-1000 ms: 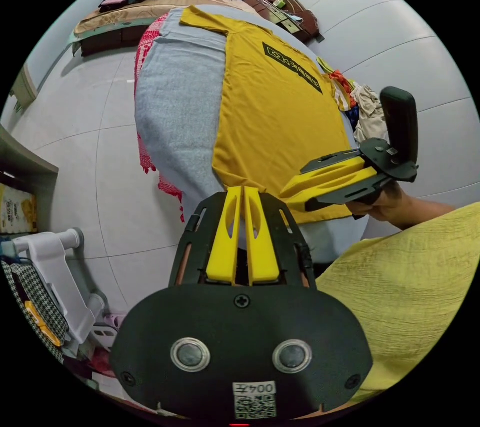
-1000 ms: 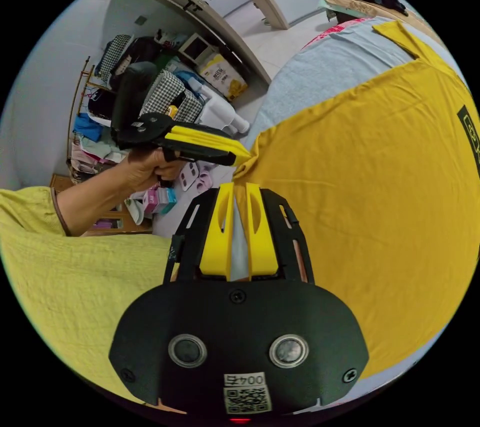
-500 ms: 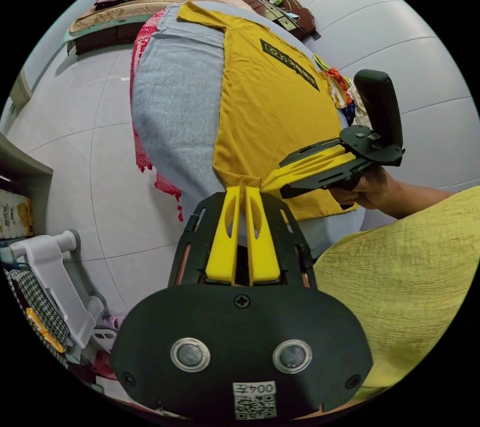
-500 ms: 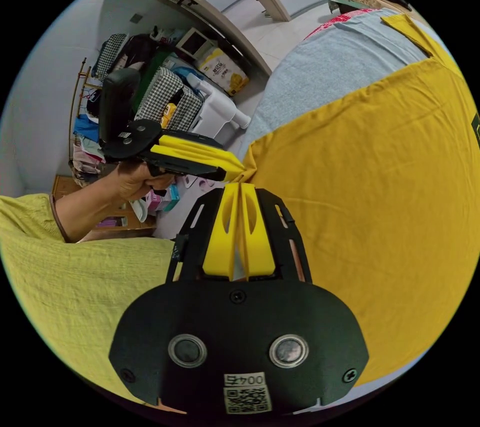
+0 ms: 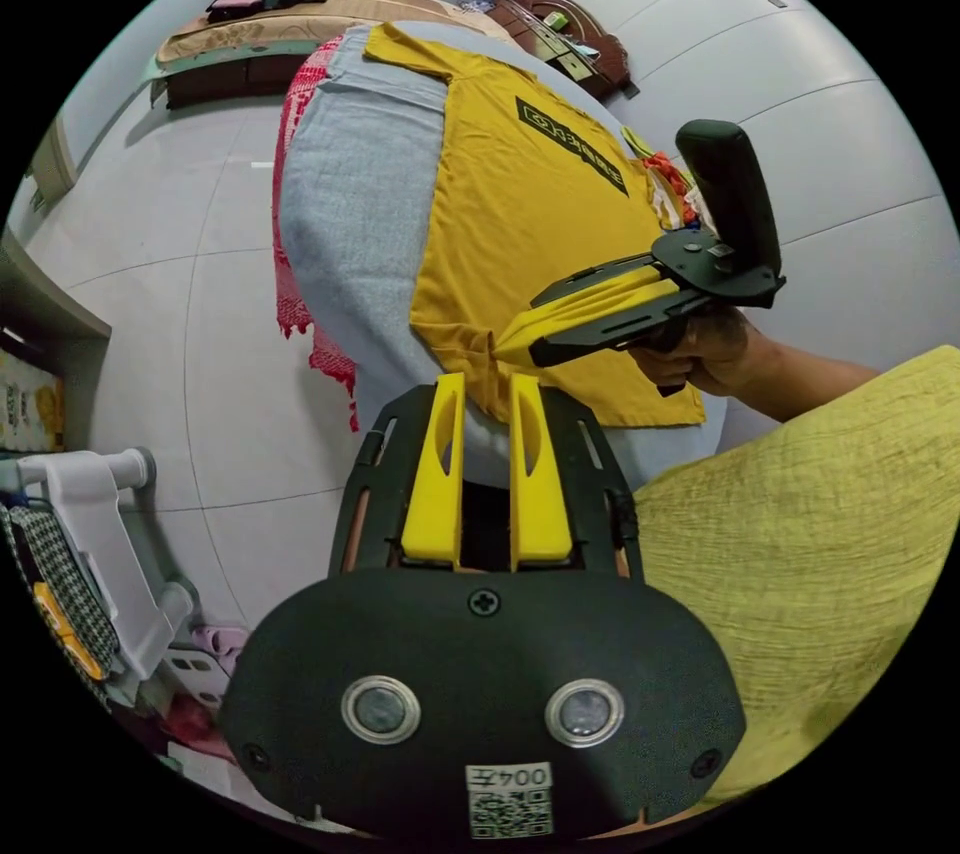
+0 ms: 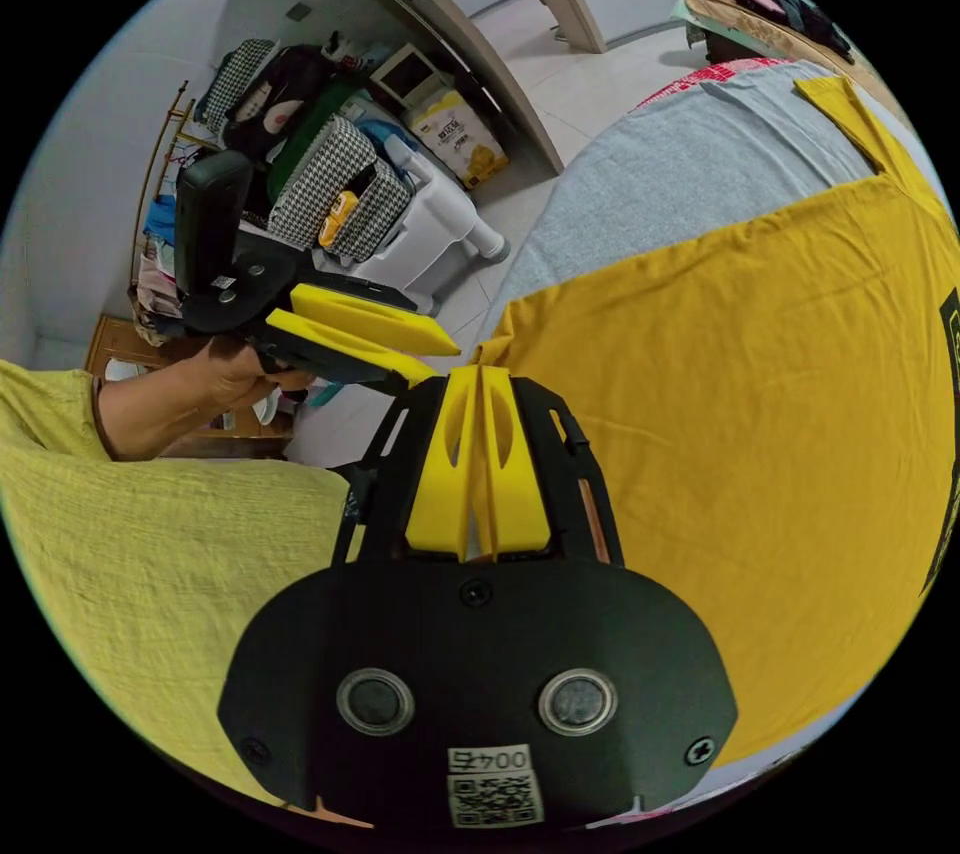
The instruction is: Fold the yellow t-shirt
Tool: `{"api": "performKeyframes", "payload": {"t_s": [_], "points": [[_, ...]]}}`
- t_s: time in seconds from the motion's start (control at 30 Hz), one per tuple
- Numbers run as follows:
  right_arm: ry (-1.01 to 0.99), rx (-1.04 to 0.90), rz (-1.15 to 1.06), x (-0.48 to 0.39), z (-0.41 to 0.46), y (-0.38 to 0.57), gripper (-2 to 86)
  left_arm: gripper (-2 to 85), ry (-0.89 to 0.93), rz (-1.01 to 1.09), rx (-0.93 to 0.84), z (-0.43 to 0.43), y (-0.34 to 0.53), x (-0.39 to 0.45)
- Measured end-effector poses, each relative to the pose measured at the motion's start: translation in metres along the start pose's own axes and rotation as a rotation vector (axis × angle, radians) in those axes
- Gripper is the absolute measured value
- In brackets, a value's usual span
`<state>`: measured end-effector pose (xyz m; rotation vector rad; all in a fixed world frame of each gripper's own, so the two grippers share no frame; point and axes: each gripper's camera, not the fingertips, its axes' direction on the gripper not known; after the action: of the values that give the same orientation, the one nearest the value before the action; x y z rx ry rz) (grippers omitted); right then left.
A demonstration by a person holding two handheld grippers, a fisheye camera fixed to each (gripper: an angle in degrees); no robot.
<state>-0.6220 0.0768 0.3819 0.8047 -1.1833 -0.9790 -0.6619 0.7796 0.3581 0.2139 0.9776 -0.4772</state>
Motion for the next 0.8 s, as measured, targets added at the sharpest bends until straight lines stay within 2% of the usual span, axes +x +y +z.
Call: {"api": "performKeyframes", "payload": {"t_s": [0.33, 0.8], "points": [[0.006, -0.009, -0.020, -0.006, 0.003, 0.003, -0.7, 6.2, -0.108, -0.071, 0.001, 0.011, 0.007, 0.006], [-0.005, 0.014, -0.017, -0.019, -0.013, -0.005, -0.7, 6.0, -0.157, -0.098, 0.027, 0.026, 0.013, 0.031]]}}
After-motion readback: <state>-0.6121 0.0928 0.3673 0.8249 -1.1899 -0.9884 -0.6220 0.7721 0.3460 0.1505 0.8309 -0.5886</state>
